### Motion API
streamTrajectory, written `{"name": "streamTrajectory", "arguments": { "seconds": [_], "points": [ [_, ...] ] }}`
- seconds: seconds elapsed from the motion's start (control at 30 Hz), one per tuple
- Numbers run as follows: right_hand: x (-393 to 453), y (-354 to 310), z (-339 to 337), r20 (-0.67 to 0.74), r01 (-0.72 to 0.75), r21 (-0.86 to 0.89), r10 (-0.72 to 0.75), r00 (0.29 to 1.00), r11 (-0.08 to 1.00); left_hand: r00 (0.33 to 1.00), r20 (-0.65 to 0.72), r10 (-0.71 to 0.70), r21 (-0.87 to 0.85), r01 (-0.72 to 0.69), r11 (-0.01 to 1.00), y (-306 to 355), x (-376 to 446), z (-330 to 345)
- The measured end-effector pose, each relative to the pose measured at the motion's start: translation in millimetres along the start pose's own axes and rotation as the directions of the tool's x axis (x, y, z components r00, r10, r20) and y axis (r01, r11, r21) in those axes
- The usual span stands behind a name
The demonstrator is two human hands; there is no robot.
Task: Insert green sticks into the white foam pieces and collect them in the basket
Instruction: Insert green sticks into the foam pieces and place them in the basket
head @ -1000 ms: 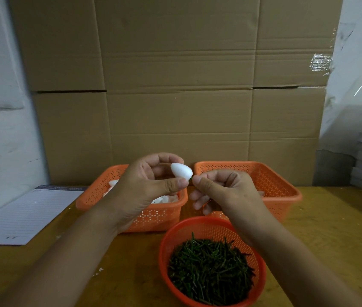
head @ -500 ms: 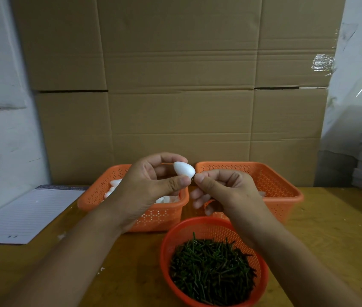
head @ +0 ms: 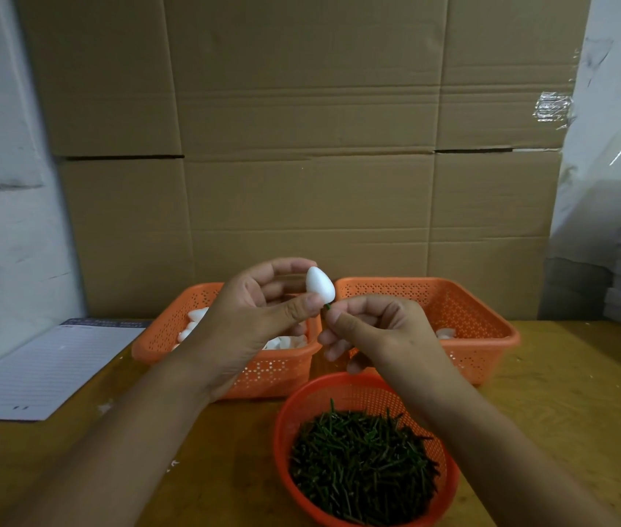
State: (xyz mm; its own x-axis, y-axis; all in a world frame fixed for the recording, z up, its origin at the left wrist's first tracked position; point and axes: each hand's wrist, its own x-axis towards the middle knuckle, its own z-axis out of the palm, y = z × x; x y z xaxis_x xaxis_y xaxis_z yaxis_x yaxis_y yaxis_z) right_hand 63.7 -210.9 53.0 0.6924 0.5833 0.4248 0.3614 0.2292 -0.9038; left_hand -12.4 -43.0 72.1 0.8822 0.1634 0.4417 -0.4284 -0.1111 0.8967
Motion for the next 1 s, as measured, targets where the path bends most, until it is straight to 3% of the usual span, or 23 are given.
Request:
{"name": "streamTrajectory", "arguments": {
  "seconds": [0.4, 0.63, 1.0],
  "points": [
    [-0.4, -0.9, 2.5, -0.043, -0.010, -0.036, 0.009, 0.999, 0.999, 1.000, -0.009, 0.009, -0.014, -0.009, 1.000, -5.7, 1.2, 1.2],
    [-2.6, -1.5, 2.7, -0.003, -0.029, 0.027, 0.029, 1.000, 0.999, 1.000, 0.000, -0.005, -0.130, 0.005, 0.991, -8.1, 1.8, 2.2],
    [-2.9, -3.7, 4.8, 0.000, -0.043, 0.058, 0.043, 0.999, 0.997, 1.000, 0.003, -0.006, -0.069, 0.006, 0.998, -8.3, 2.4, -0.3]
  ]
}}
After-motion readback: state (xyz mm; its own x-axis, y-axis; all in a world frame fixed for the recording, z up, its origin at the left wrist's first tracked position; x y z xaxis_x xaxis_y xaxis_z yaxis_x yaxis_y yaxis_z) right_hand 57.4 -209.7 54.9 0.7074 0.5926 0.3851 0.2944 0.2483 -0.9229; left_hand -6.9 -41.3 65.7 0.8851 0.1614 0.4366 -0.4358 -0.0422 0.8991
